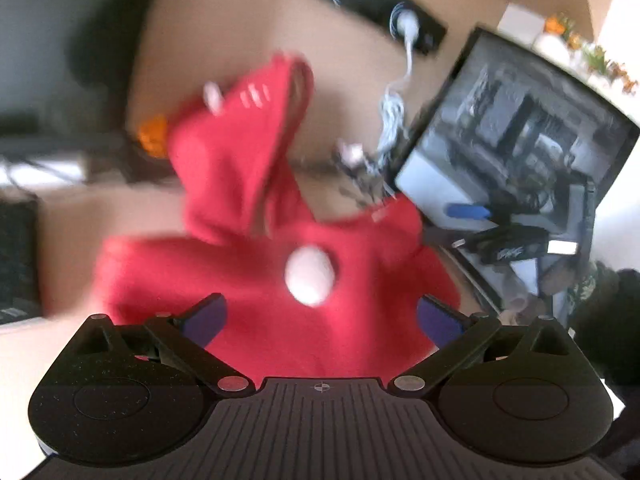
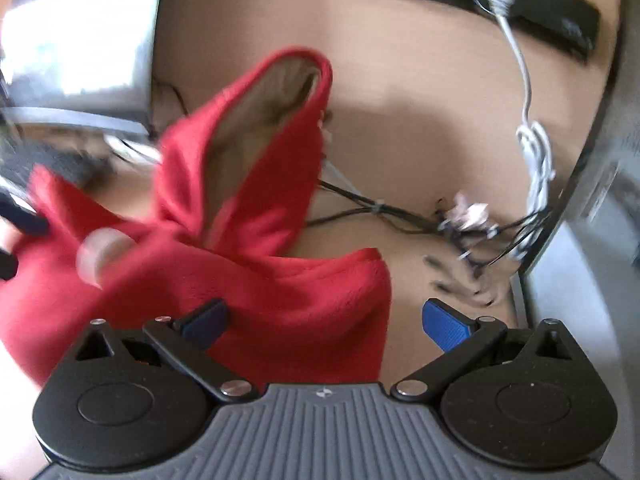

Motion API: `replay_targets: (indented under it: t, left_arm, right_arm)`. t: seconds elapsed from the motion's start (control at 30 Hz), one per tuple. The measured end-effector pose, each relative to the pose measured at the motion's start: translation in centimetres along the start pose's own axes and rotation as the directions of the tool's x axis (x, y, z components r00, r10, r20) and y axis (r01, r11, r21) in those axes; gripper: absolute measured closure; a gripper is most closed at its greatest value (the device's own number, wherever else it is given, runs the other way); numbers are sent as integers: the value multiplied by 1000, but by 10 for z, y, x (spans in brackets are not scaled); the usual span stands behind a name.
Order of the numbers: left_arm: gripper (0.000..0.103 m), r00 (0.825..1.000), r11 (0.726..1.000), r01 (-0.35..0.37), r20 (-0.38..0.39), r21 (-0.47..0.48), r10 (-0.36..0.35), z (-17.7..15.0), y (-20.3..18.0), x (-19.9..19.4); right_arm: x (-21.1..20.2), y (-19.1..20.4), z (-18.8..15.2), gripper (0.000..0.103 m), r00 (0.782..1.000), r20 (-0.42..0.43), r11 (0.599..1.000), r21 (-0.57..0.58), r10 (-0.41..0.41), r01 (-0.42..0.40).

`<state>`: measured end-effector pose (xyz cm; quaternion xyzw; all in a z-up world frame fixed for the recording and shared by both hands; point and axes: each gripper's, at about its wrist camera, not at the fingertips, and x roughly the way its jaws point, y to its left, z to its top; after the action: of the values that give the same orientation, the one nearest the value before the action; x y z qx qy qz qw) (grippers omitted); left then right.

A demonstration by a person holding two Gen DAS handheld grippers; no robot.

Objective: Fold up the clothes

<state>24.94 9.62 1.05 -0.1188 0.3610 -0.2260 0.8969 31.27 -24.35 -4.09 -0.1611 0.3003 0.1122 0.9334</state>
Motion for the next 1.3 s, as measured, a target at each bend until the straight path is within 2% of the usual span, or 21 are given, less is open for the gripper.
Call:
replay_targets:
  t: [0.07,0.1,0.13,0.23,0.27,0.3,0.33,0.4,0.5,0.6,0.67,0.73,0.77,0.83,0.87,0.93,1.0,1.07,1.17,1.23,1.3]
  left_arm:
    - [0,991,991,-134,4,6,134,4,7,25]
    - [0,977,977,-213,18,2,212,6,12,34]
    - [0,952,953,-303,46,-11,303,8,18,38]
    - [0,855,857,-509,71,-80,514,11,40,39]
    - [0,840,841,-530,67,-108,538,11,46,34]
    - [0,837,835,-532,67,-139,544,12,50,28]
    - [0,847,845,-510,75,-164,526,12,51,19]
    - [0,886,888,-426,118,-172,448,15,42,3]
    - [0,949,964,-245,177,-101,260,20,16,-8]
    - [0,987,996,-79,141,-30,83,19,-7,8]
    - [0,994,998,-60,88,-7,61,14,-18,28]
    - [0,994,995,-100,32,1,100,6,-22,49]
    - [0,993,993,-118,5,-7,118,2,-21,57]
    - [0,990,989,-141,-36,-45,139,-4,-16,66]
    - [0,989,988,-142,-39,-55,140,-6,-14,67]
    - [0,989,988,-143,-37,-63,141,-5,-13,67]
    - [0,989,986,-147,-24,-80,145,-3,-12,64]
    - [0,988,983,-155,6,-103,156,0,-9,61]
    - [0,983,976,-174,43,-128,181,4,-3,60]
    - [0,974,967,-215,38,-134,222,4,1,63]
    - [0,968,961,-243,32,-133,249,4,4,66]
  right_arm:
    - [15,4,-1,0,992,14,992,-7,-129,129]
    - [22,6,-2,0,981,21,981,-9,-193,193]
    - [29,8,-3,0,966,29,967,-11,-255,256]
    - [44,-6,-7,0,949,-35,949,8,-313,314]
    - [40,-10,-6,0,956,-36,955,43,-293,294]
    - [29,-15,-3,0,971,-9,967,93,-239,239]
    - [17,-20,0,0,983,27,974,144,-181,176]
    - [-1,-27,6,0,990,90,976,198,-106,86]
    - [3,-23,11,0,989,48,983,126,-141,134]
    - [31,-22,7,0,987,-66,987,59,-149,153]
    - [42,-25,-1,17,994,-100,989,141,-37,51]
    - [40,-27,-2,60,994,-78,975,217,73,-55]
    - [38,-27,-2,70,990,-63,961,253,127,-107]
    - [29,-23,3,88,988,-28,960,242,151,-140]
    - [25,-21,7,91,987,-10,960,233,159,-153]
    - [8,-24,17,91,986,63,961,220,157,-167]
    - [3,-26,21,91,989,112,975,186,100,-119]
    - [22,-26,13,90,996,72,983,170,54,-65]
    - [49,-23,0,66,1000,3,988,154,-11,11]
    - [41,-24,1,44,998,32,985,166,-46,40]
    - [25,-27,10,36,995,95,983,183,-38,20]
